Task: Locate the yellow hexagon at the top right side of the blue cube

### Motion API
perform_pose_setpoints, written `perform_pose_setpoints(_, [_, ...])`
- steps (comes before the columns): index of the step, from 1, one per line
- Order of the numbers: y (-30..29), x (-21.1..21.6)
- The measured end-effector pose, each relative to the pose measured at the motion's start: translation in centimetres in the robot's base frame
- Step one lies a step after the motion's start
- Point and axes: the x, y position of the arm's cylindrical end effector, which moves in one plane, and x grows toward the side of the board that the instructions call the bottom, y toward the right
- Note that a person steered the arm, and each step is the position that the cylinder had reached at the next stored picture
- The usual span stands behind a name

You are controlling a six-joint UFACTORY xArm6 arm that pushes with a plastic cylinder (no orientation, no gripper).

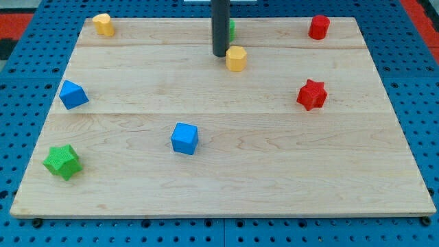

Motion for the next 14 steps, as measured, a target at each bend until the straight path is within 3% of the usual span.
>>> perform_pose_setpoints(1, [6.9, 0.3])
perform_pose_setpoints(2, [9.3, 2.9])
perform_pose_setpoints(3, [7.1, 4.6])
perform_pose_setpoints(4, [5.1, 1.5])
perform_pose_setpoints(5, [2.7, 1.4])
perform_pose_setpoints(8, [1.5, 10.2])
perform_pose_setpoints(9, [2.9, 7.6])
perform_pose_setpoints(10, [1.8, 8.4])
perform_pose_setpoints(12, [-5.9, 10.3])
perform_pose_setpoints(13, [-5.7, 12.9])
perform_pose_setpoints(14, [1.5, 15.3])
